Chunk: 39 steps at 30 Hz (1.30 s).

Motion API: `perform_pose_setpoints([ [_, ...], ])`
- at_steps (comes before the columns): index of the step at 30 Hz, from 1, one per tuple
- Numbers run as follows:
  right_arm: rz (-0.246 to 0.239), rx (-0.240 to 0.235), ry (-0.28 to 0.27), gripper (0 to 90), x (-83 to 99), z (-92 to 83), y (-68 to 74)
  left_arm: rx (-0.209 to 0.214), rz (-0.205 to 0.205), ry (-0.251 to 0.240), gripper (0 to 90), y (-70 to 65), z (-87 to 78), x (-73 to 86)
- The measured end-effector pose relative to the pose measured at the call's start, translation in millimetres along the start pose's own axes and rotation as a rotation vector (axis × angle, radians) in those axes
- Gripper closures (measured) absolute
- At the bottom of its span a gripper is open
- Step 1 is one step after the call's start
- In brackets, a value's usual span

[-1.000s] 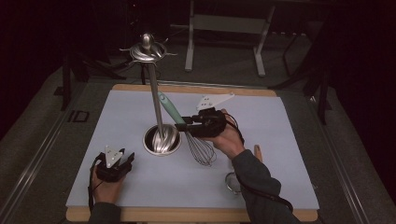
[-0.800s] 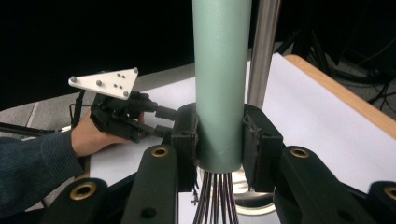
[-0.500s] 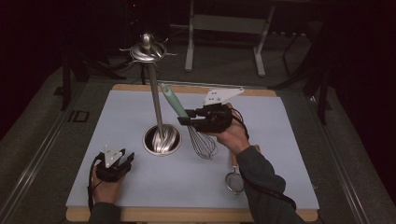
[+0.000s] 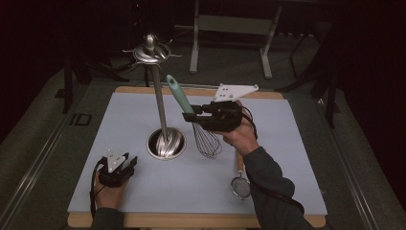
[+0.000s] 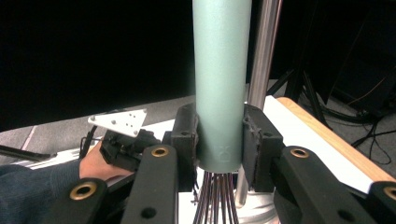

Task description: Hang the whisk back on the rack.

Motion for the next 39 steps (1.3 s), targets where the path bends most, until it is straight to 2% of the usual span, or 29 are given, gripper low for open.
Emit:
perform_pose_setpoints([
  [7, -0.008, -0.006, -0.040, 68.9, -15.6, -2.6, 2.7, -0.002, 0.002, -0.002, 62.6, 0.0, -0.1, 0.0],
  [14, -0.035, -0.011, -0.032, 68.9, -25.8, 6.1, 6.3, -0.003, 0.001, 0.000, 62.0, 0.2, -0.2, 0.0],
  [20, -0.029, -0.007, -0.014, 68.8, -28.4, 16.5, 4.6, -0.003, 0.002, -0.001, 62.0, 0.0, -0.2, 0.0],
  [25, -0.024, 0.020, 0.013, 68.8, -27.6, 25.2, -0.7, -0.004, 0.001, -0.001, 61.8, 0.2, -0.2, 0.0],
  [31, -0.036, 0.063, 0.009, 68.6, -24.9, 32.5, -2.7, -0.002, -0.039, -0.018, 61.8, 3.3, -1.7, -0.4],
  [33, -0.032, 0.073, 0.010, 68.6, -23.3, 34.8, -2.6, -0.002, -0.033, -0.017, 61.8, 3.0, -1.7, -0.4],
  [39, -0.086, 0.131, 0.062, 67.8, -18.3, 47.5, -3.4, -0.004, -0.029, -0.016, 61.5, 2.4, -1.1, -0.3],
])
Point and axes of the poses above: each handheld gripper's, and its own axes: z roughly forward along the jaws, x roughly out of its underside, y roughly to its left, the point moved 5 cm from there along z, roughly forward along the jaws, and after that the axes turned 15 degrees about -y, right-handed, at the moved point
